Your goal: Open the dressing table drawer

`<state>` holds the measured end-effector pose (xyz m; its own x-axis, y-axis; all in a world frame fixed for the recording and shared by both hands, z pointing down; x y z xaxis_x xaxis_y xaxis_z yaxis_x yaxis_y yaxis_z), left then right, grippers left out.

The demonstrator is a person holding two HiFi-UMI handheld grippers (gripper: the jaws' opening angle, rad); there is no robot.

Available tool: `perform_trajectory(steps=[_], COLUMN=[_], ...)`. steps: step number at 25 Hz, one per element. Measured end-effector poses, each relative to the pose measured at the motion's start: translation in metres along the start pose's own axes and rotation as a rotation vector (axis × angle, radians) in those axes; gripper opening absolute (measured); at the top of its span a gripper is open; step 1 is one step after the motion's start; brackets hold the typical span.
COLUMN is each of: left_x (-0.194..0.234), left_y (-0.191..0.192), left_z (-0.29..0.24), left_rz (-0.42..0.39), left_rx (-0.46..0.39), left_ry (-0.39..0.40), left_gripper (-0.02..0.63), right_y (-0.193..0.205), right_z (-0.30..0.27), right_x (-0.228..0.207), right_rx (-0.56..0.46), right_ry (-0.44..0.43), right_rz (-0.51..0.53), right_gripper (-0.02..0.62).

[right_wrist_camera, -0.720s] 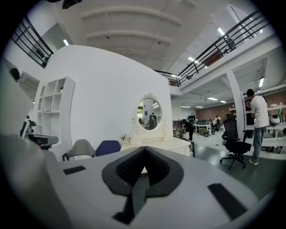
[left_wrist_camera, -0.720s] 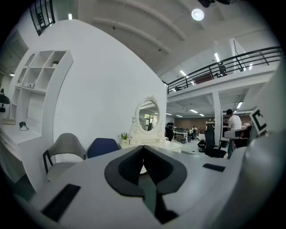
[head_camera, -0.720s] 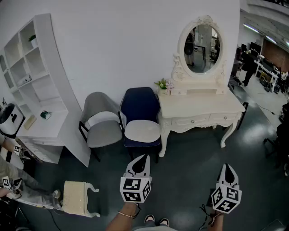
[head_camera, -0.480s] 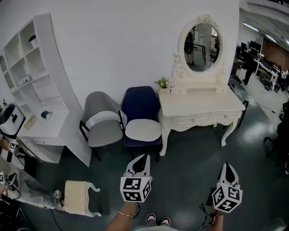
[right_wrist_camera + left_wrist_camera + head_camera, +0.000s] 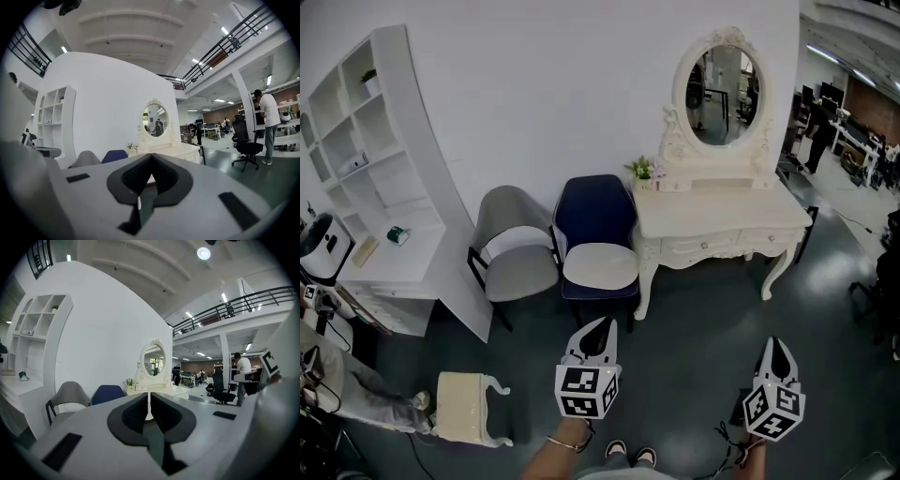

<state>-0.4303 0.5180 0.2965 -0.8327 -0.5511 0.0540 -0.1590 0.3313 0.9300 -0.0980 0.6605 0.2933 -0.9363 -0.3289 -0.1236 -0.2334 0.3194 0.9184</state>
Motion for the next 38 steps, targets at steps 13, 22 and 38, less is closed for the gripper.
perform_trajectory(steps=[13, 22, 38], left_x=[0.006, 0.012, 0.044], left_y=[-0.004, -0.008, -0.012], left_z=[-0.005, -0.013, -0.040], left_rz=[0.008, -0.003, -0.027], left_rx=[-0.007, -0.010, 0.015], left_ry=[0.028, 0.048, 0.079], left_gripper=[0.117, 0.147, 0.147], right_y=[-0.001, -0.001, 0.008], right_z=[-0.002, -0.005, -0.020], right_x=[0.003, 0.005, 0.019], right_rx=[0.009, -0.001, 0.026], right_ry=[0.016, 0.040, 0.097], right_rz=[-0.010, -0.028, -0.056], right_gripper=[0.008, 0.008, 0.008])
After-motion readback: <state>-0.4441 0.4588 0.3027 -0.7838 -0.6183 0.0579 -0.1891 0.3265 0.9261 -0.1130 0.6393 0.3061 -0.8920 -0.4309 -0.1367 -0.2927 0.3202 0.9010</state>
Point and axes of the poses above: the fingertips, and each gripper's own axes: z backward along the fingers, x to its left, y out of its underside, the point moved 9 cm from there along z, backward along the fingers, and after that the axes turned 14 degrees about x, right-handed, at the moved point
